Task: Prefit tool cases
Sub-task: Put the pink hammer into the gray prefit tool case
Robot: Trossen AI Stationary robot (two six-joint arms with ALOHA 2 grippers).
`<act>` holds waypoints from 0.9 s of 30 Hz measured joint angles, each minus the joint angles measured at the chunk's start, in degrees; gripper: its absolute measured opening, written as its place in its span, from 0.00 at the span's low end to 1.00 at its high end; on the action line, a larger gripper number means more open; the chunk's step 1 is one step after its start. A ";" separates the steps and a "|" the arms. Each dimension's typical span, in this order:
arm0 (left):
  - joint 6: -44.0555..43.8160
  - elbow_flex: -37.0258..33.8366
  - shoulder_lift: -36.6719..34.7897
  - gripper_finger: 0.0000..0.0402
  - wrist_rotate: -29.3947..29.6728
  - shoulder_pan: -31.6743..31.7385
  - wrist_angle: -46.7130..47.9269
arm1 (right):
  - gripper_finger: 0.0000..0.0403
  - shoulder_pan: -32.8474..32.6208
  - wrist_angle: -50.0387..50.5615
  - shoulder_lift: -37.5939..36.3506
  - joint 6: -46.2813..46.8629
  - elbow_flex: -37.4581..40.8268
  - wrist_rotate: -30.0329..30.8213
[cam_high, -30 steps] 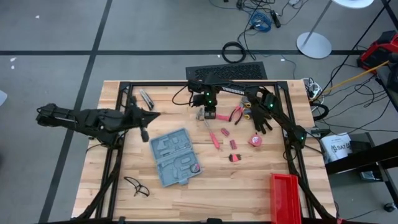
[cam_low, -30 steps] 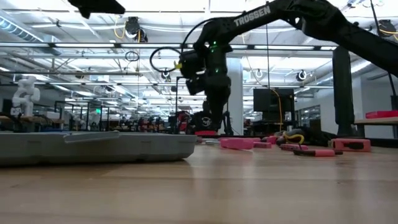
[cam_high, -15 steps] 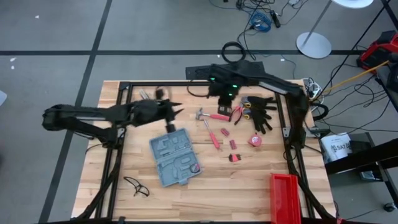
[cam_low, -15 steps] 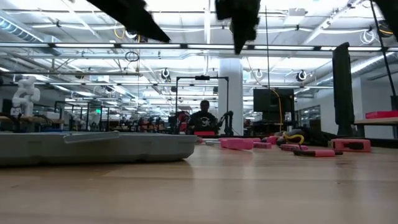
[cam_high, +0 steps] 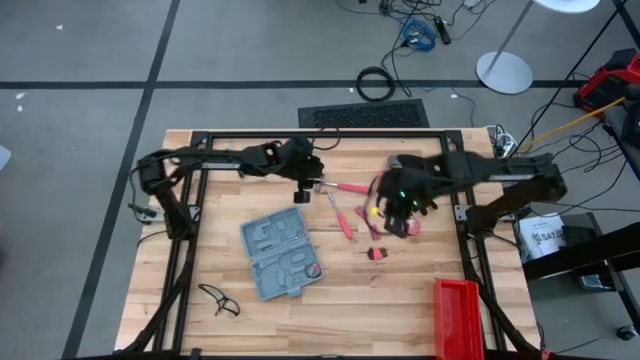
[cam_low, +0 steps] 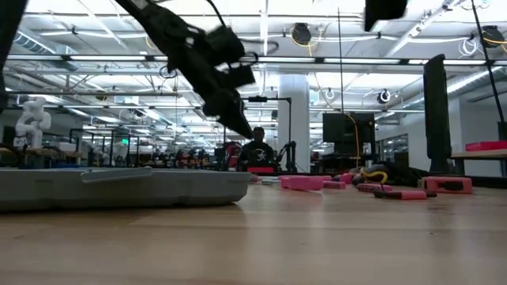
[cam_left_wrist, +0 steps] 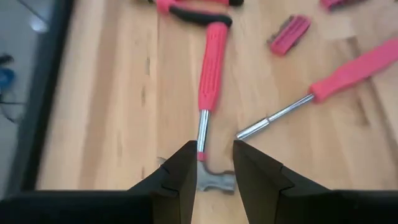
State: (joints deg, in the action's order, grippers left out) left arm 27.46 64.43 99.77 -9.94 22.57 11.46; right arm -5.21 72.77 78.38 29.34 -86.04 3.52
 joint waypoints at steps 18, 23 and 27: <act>-1.21 14.77 19.94 0.28 -1.44 1.82 7.75 | 0.21 -11.85 -13.01 -8.91 19.67 21.56 5.76; -2.75 16.92 21.19 0.21 -1.04 1.54 10.74 | 0.21 -11.79 -15.32 -8.91 18.18 21.75 6.17; -5.80 17.85 21.48 0.08 -0.59 1.60 12.27 | 0.21 -11.78 -15.86 -8.87 16.56 21.75 8.16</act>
State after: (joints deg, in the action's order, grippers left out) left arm 21.66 82.28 121.25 -10.52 24.18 23.73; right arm -16.99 56.92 69.52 45.91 -64.29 11.68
